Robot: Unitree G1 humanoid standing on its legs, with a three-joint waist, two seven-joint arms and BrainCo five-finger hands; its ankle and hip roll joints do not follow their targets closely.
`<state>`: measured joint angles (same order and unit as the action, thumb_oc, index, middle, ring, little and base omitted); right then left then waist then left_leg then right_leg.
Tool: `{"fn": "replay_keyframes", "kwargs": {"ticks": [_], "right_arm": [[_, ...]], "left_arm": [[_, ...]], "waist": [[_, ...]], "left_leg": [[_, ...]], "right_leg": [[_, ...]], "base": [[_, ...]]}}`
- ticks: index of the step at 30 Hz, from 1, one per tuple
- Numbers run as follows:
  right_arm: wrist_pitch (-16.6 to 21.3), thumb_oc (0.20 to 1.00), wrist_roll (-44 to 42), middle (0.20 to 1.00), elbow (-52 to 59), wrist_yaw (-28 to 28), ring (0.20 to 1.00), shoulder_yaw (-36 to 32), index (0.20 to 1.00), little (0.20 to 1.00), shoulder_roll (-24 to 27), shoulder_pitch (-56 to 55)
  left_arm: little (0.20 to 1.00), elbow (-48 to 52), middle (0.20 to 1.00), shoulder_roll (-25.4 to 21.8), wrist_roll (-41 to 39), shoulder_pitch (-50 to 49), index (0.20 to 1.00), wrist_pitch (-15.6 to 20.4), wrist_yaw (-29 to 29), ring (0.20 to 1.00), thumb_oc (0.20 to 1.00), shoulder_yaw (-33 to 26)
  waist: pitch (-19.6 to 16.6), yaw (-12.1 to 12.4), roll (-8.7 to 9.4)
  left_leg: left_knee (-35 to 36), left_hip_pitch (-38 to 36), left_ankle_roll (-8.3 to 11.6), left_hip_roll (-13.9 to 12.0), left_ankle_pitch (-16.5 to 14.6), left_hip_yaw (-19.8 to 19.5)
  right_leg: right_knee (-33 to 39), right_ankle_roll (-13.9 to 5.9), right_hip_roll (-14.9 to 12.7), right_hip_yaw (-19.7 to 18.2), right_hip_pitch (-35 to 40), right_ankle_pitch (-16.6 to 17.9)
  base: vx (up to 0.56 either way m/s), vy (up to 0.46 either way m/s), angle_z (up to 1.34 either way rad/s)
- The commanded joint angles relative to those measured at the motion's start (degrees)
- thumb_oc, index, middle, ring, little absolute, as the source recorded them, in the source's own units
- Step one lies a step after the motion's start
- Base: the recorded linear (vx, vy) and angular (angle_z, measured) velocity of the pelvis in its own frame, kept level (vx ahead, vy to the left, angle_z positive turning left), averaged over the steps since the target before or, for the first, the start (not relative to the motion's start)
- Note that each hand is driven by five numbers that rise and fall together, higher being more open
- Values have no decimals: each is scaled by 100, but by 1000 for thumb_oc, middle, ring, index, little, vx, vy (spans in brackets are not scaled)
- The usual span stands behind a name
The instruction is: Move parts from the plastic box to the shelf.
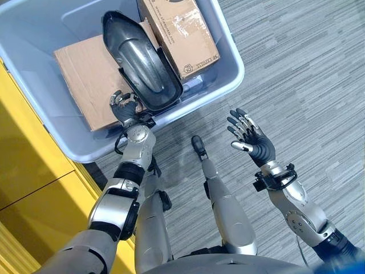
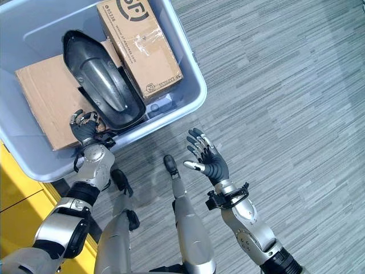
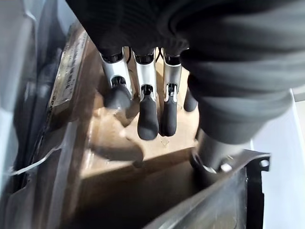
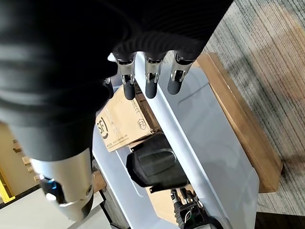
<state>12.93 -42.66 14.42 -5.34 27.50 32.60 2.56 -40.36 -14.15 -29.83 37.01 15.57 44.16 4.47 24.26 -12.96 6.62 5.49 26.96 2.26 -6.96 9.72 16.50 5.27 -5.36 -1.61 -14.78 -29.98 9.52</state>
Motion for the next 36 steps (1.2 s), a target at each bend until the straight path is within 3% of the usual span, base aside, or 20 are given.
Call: {"fn": "replay_keyframes", "kwargs": {"ticks": [1,12,22,36], "right_arm": [[340,1000,-124,1000,249,11,1000,-225,1000,1000,104,-32],[340,1000,-102,1000,269,-101,1000,-82,1000,1000,181,152],[348,1000,-123,1000,229,-182,1000,-5,1000,1000,221,322],[422,1000,-200,1000,280,-157,1000,65,1000,1000,424,380]], "left_arm": [[1000,-164,1000,-56,45,-38,1000,151,234,1000,1000,-174],[1000,464,1000,16,651,-11,1000,47,723,1000,1000,31],[1000,477,1000,62,835,252,1000,-82,818,1000,1000,199],[1000,-734,1000,-105,862,1132,1000,-428,926,1000,1000,360]], "waist": [[-168,6,24],[-146,14,56],[-165,-69,62],[-152,-273,37]], "left_leg": [[-49,-490,538,-294,-266,-644],[-49,-480,531,-283,-275,-658],[-49,-524,535,-310,-295,-552],[-49,-553,557,-344,-322,-398]], "right_leg": [[-27,-493,-470,576,111,67],[-27,-492,-466,589,109,88],[-27,-490,-423,482,59,101],[-27,-485,-356,360,-36,130]], "base": [[0,0,0],[-2,-1,1],[2,1,-3],[14,-12,-5]]}}
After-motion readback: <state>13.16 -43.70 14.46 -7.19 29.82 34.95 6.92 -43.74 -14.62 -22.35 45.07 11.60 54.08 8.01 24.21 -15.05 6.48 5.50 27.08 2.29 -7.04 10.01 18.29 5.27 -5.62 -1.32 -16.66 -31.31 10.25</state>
